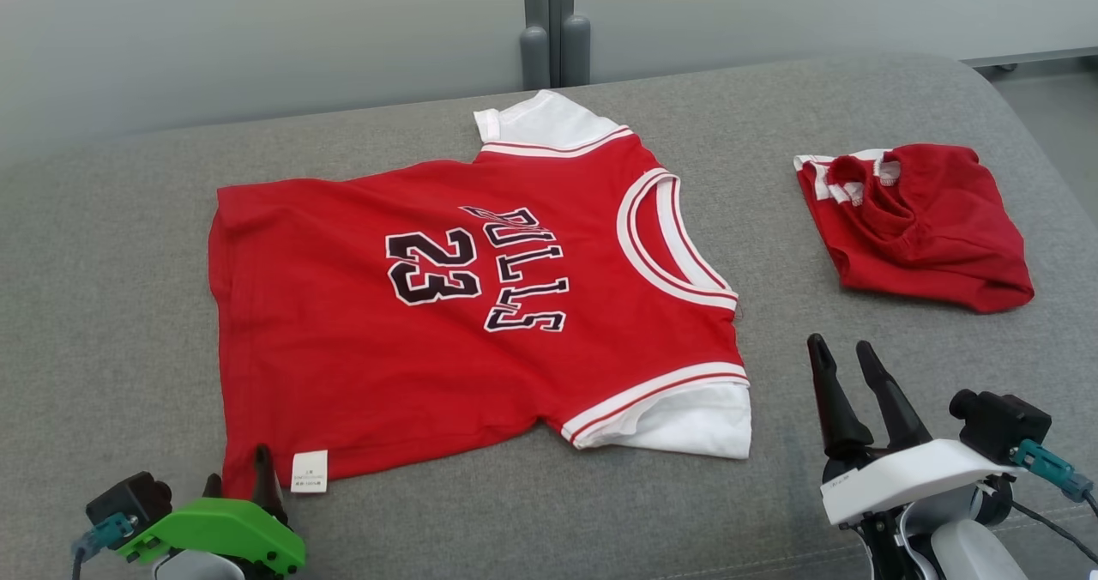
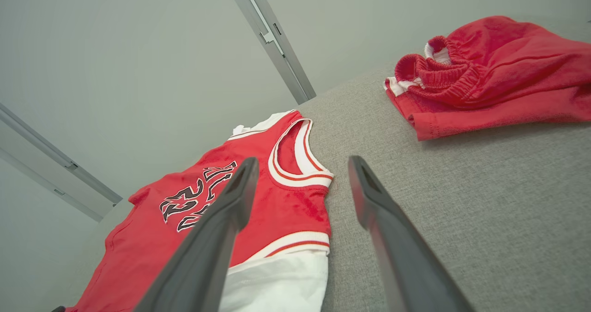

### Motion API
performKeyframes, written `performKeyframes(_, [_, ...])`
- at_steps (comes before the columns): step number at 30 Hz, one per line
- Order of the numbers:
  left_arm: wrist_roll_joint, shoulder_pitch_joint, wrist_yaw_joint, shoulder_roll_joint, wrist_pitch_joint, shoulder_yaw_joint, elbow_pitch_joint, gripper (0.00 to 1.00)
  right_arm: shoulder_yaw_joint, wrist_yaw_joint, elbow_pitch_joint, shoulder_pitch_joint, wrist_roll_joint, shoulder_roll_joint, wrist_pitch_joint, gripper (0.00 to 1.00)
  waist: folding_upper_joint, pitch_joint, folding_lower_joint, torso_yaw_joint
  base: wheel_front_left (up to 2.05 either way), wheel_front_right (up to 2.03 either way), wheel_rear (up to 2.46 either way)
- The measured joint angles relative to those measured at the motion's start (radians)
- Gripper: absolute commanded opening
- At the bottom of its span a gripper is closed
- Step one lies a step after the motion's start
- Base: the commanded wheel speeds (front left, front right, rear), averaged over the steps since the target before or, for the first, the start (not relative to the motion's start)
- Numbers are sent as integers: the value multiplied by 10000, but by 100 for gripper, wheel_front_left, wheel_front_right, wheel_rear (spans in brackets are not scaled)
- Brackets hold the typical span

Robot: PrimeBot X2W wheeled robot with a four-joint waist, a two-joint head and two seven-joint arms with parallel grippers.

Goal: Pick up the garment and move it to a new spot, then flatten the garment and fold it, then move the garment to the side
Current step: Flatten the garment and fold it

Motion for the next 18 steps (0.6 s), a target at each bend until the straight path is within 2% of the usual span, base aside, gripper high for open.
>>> performKeyframes(18, [713, -519, 50, 313, 186, -424, 915, 100, 12, 8, 130, -132, 0, -69, -2, 100, 0, 76, 0, -92, 0, 0, 0])
